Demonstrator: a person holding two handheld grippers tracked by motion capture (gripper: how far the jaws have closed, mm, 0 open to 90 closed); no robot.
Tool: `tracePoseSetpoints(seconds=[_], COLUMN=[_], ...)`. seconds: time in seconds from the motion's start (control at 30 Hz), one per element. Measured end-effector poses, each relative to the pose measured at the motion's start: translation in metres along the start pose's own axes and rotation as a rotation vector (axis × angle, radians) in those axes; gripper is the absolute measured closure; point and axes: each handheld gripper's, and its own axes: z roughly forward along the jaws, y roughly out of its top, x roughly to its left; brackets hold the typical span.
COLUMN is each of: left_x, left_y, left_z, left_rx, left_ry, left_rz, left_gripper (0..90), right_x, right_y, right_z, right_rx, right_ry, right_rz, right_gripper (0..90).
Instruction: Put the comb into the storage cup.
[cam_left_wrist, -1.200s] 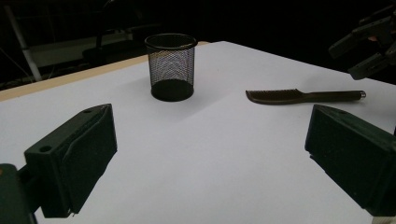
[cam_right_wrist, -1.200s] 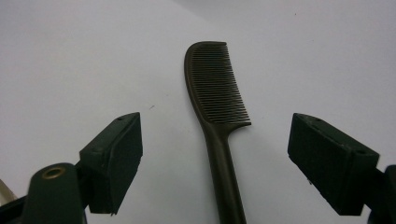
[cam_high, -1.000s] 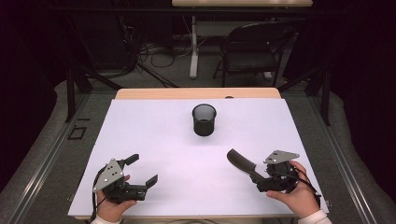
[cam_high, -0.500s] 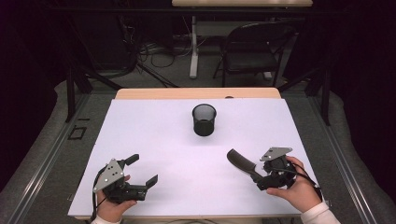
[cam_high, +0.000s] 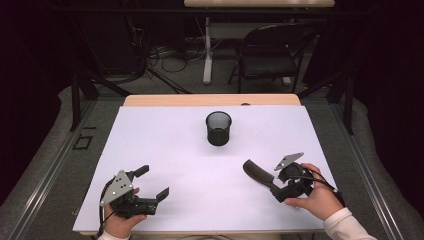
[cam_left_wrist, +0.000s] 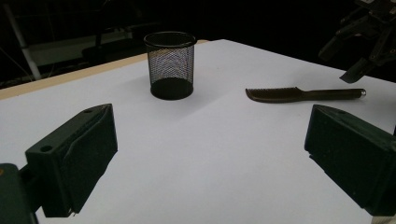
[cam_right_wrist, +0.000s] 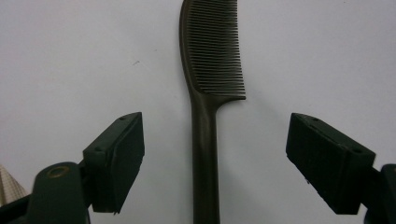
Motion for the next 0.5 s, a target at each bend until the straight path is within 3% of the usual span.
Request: tracePoseSetpoints(seconds=[0.5], left_x=[-0.0005], left_y=[-0.0004], left_z=[0.0007], left_rx=[0.000], left_ry=[0.002], left_rz=[0.000], left_gripper=[2.8], right_x=[-0.0046], right_y=[0.0049], right_z=[0.0066], right_rx=[0.046], right_ry=[0.003], right_rz=[-0.035], right_gripper=[30.8])
